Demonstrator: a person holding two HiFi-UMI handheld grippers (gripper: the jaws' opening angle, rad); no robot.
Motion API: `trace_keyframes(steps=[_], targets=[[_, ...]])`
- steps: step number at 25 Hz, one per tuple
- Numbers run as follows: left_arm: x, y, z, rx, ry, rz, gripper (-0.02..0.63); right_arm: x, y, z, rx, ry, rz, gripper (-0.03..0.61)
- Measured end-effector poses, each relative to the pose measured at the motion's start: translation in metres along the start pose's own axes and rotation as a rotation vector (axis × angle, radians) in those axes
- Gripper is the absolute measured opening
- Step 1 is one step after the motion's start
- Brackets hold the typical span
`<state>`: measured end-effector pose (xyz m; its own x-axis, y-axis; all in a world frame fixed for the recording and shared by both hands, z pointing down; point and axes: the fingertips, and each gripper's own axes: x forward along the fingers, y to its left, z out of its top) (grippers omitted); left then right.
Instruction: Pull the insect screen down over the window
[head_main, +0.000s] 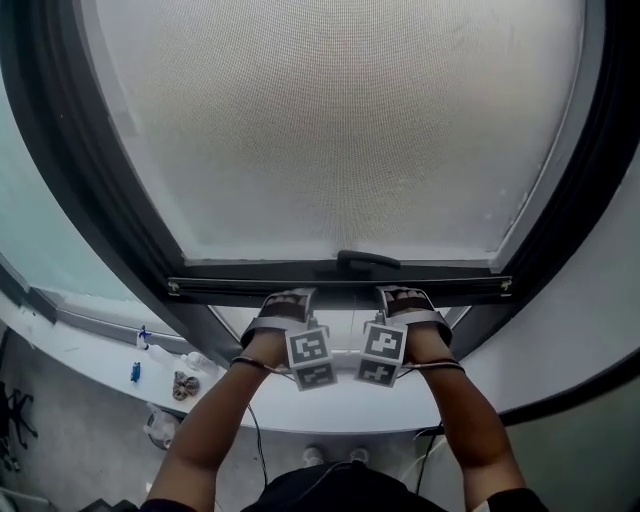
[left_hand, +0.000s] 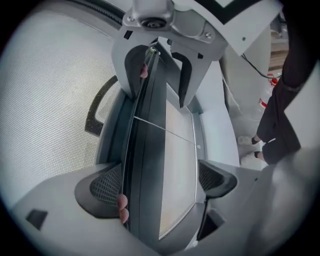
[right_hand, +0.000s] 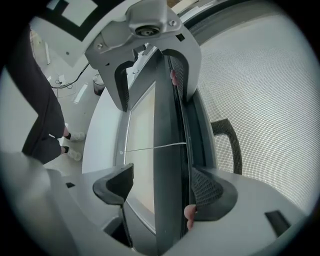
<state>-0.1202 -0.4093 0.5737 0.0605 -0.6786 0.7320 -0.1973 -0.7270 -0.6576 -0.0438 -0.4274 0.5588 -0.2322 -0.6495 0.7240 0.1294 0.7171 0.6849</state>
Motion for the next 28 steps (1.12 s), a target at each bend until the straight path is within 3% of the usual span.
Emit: trace_keyframes(steps=[4,8,13,16,28], targets=[[0.004,0.002,-0.001,0.006,0.014,0.016,0.485,0.001,-0.001,-0.002,-0.009,0.005,-0.004,0.365],[0.002,0.003,0.003,-0.03,-0.026,0.002,0.485,0.001,-0.003,0.0,0.003,-0.006,-0.006,0.367],[0.01,0.006,-0.003,-0.002,-0.003,0.055,0.485,0.001,-0.002,0.0,0.006,-0.004,-0.009,0.366],[0.002,0.002,0.004,-0.049,-0.043,0.027,0.485,0.001,-0.001,0.0,0.001,-0.003,-0.018,0.367],[-0.001,-0.001,0.003,-0.04,-0.046,0.009,0.485,-0.001,0.004,-0.001,-0.012,0.01,-0.001,0.367]])
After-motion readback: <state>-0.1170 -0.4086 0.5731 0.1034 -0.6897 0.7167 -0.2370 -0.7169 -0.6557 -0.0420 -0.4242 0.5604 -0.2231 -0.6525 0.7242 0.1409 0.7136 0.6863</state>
